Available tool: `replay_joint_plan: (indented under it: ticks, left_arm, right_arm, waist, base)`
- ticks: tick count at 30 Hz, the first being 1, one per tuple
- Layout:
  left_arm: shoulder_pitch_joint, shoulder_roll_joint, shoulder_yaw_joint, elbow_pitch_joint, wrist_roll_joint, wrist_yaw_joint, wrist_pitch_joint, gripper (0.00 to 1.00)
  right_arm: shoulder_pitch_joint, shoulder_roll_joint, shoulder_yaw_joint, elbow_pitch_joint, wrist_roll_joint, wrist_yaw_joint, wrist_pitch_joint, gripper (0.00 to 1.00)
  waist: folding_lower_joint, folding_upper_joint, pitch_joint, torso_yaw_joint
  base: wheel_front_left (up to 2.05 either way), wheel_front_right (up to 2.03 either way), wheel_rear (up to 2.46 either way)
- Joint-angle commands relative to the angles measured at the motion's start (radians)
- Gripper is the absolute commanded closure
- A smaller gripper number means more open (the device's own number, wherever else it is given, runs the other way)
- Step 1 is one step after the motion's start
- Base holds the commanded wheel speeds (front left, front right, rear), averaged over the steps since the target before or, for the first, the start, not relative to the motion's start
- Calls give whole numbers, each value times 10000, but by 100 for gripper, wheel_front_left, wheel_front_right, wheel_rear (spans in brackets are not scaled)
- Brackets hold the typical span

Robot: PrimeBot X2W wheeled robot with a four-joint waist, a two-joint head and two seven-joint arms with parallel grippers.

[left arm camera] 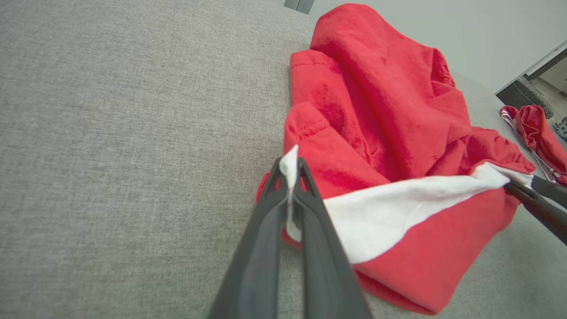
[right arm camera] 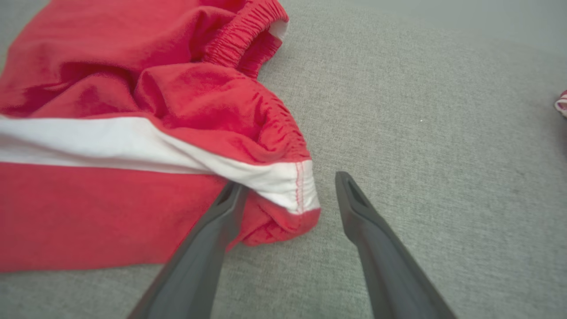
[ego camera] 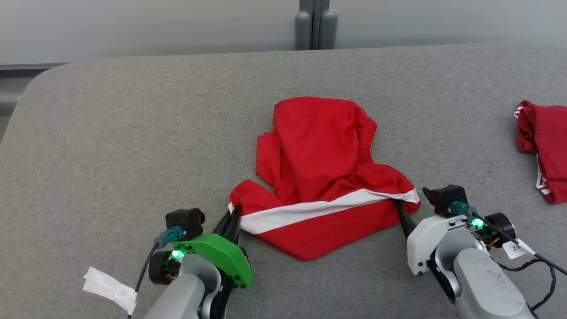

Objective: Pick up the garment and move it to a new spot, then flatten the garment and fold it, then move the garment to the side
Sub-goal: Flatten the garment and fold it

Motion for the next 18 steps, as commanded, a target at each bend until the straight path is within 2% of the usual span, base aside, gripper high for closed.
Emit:
replay_joint_plan:
  ticks: [1, 2, 5, 6, 7, 18]
  left_arm:
    - [71, 75, -5, -29, -79, 49, -73, 100]
    - [67, 84, -9, -44, -83, 47, -80, 100]
    - [68, 98, -19, -74, -94, 63, -109, 100]
    - [70, 103, -21, -89, -93, 64, -119, 100]
    - [75, 108, -24, -100, -99, 74, -127, 100]
    - [170, 266, 15, -421, -41, 209, -338, 100]
  right_arm:
    - [-204, -116, 125, 126, 113, -16, 31, 26]
    - [-265, -151, 263, 220, 202, -16, 56, 54]
    - [-437, -287, 513, 405, 434, -16, 44, 75]
    - [-488, -328, 587, 476, 504, -16, 13, 91]
    - [-522, -343, 647, 521, 563, -16, -12, 100]
    - [-582, -484, 953, 595, 1084, -16, -488, 100]
  waist:
    - [0, 0, 10, 17]
    - [0, 0, 10, 25]
    - [0, 0, 6, 36]
    - [0, 0, 2, 38]
    - [0, 0, -2, 37]
    - [0, 0, -313, -76]
  base:
    - [0, 0, 0]
    - [0, 0, 0]
    - [0, 0, 0]
    - [0, 0, 0]
    - [0, 0, 0]
    - [0, 0, 0]
